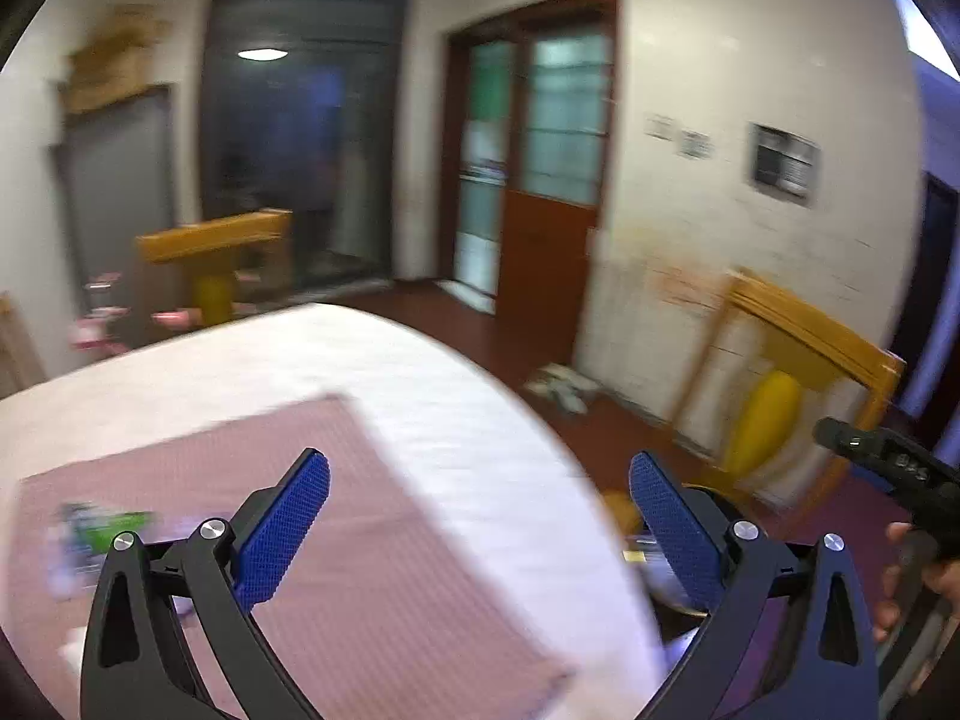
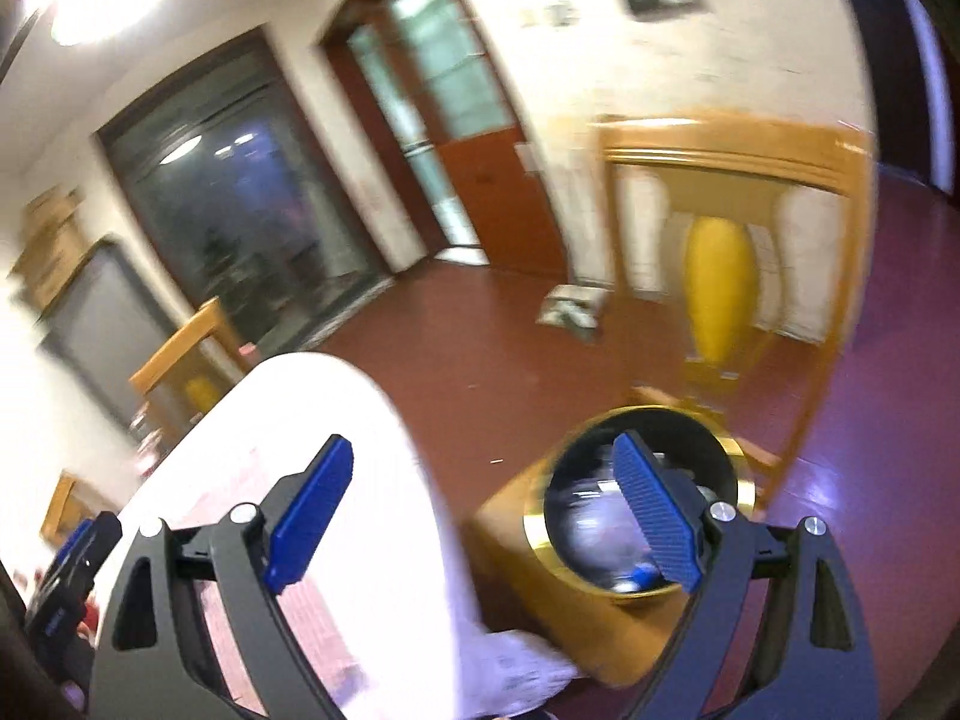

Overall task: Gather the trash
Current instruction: 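Move both tools back over the striped tablecloth, then grasp the purple-capped pouch with the right tool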

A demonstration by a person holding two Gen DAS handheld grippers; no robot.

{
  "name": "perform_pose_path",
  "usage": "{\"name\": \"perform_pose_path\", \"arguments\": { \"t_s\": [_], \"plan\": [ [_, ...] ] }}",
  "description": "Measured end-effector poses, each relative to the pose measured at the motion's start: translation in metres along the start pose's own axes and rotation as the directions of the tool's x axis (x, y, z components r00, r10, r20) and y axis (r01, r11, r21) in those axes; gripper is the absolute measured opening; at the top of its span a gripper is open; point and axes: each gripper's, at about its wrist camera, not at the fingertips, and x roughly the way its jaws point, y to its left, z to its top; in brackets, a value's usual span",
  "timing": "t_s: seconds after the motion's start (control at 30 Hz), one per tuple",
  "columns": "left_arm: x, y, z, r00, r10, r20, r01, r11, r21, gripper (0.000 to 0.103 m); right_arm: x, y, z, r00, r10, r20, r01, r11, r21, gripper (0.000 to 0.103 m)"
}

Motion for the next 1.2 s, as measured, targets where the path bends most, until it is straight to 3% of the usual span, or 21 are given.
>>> {"name": "perform_pose_path", "arguments": {
  "t_s": [0.17, 0.4, 0.6, 0.77, 0.93, 1.0, 1.13, 1.2],
  "plan": [
    [-0.07, 0.084, 0.001, 0.983, 0.167, 0.072, -0.16, 0.983, -0.092, 0.097, 0.002, 0.105, -0.019, 0.983, 0.179, -0.051, -0.184, 0.973, -0.142, 0.088],
    [-0.153, 0.158, -0.01, 0.929, 0.35, 0.115, -0.334, 0.932, -0.142, 0.097, -0.003, 0.225, -0.056, 0.936, 0.316, -0.154, -0.349, 0.89, -0.293, 0.088],
    [-0.198, 0.199, -0.019, 0.9, 0.414, 0.132, -0.385, 0.901, -0.201, 0.097, -0.011, 0.295, -0.083, 0.908, 0.357, -0.22, -0.417, 0.822, -0.387, 0.088],
    [-0.215, 0.218, -0.026, 0.894, 0.425, 0.142, -0.385, 0.891, -0.243, 0.097, -0.013, 0.326, -0.099, 0.891, 0.368, -0.266, -0.45, 0.794, -0.409, 0.088],
    [-0.222, 0.237, -0.035, 0.888, 0.44, 0.135, -0.395, 0.878, -0.27, 0.097, -0.003, 0.341, -0.11, 0.855, 0.396, -0.335, -0.503, 0.788, -0.353, 0.088],
    [-0.224, 0.241, -0.038, 0.885, 0.447, 0.133, -0.4, 0.874, -0.274, 0.097, 0.019, 0.337, -0.115, 0.834, 0.396, -0.385, -0.506, 0.827, -0.245, 0.088],
    [-0.226, 0.259, -0.049, 0.873, 0.475, 0.108, -0.427, 0.854, -0.298, 0.097, 0.079, 0.312, -0.136, 0.755, 0.421, -0.503, -0.453, 0.889, 0.065, 0.09],
    [-0.226, 0.269, -0.056, 0.869, 0.487, 0.086, -0.442, 0.842, -0.309, 0.097, 0.112, 0.297, -0.153, 0.722, 0.39, -0.572, -0.352, 0.918, 0.182, 0.09]
  ]
}}
